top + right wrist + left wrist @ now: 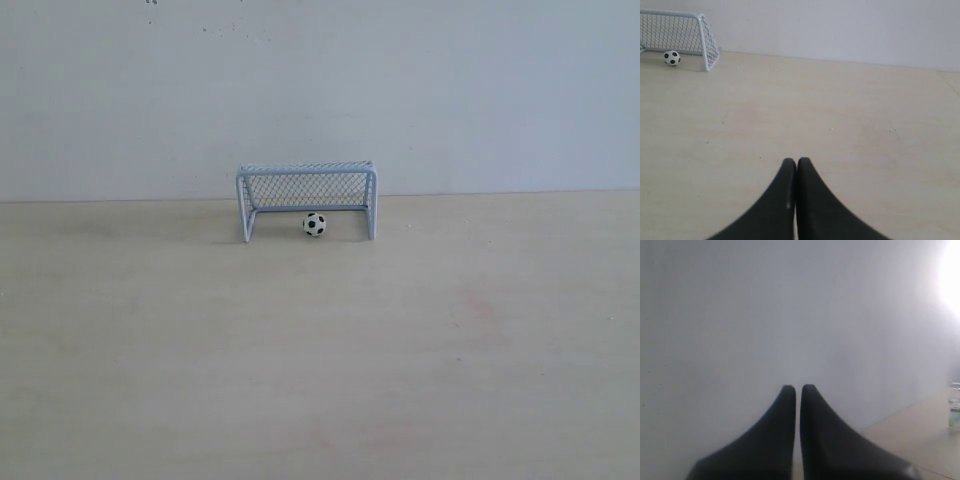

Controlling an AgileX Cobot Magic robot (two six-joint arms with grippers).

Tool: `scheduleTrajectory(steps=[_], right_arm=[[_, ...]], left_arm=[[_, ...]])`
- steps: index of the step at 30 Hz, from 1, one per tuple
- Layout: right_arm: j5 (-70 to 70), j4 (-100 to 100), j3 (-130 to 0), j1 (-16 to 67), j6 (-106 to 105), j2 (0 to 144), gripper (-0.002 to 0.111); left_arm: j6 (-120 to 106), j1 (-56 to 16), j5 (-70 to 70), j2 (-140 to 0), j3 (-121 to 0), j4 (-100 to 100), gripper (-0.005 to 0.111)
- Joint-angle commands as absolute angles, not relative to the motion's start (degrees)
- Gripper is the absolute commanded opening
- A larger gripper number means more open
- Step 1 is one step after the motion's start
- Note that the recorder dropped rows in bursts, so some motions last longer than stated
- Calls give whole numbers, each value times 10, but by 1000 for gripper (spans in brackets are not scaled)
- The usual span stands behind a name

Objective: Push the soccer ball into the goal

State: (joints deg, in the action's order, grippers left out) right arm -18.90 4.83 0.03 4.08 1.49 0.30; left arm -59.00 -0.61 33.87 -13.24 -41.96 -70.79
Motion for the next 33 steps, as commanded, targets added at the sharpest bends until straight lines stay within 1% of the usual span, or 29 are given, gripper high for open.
scheduleTrajectory(steps=[1, 5, 9, 11, 12, 16, 17, 18, 19, 22, 26, 33], right_arm=[[-185, 48, 0, 39, 13, 0, 0], [-185, 48, 0, 39, 13, 0, 0], [-185, 48, 0, 39, 13, 0, 0], [-185, 48, 0, 39, 13, 0, 0], [-185, 48, 0, 39, 13, 0, 0], [-185, 48, 0, 39, 13, 0, 0], [-185, 48, 0, 39, 13, 0, 0], [-185, 48, 0, 39, 13, 0, 0], [-185, 48, 0, 39, 13, 0, 0], [-185, 48, 0, 39, 13, 0, 0], [-185, 48, 0, 39, 13, 0, 0], [-185, 48, 0, 39, 13, 0, 0]], left_arm=[[-582, -5, 312, -74, -370, -680, 4], [-560, -5, 312, -53, -351, -682, 4], [-387, -5, 254, -53, -328, -682, 4], [-318, -5, 222, -53, -304, -648, 4], [-211, -5, 206, -50, -289, -555, 4], [-40, -5, 211, -50, -260, -336, 4], [26, -5, 212, -50, -240, -251, 4], [48, -5, 210, -49, -230, -221, 4], [103, -5, 191, -42, -203, -149, 4], [211, -5, 167, -23, -162, -48, 4], [297, -5, 159, 0, -122, 26, 4], [286, -5, 94, 0, -64, 25, 4]])
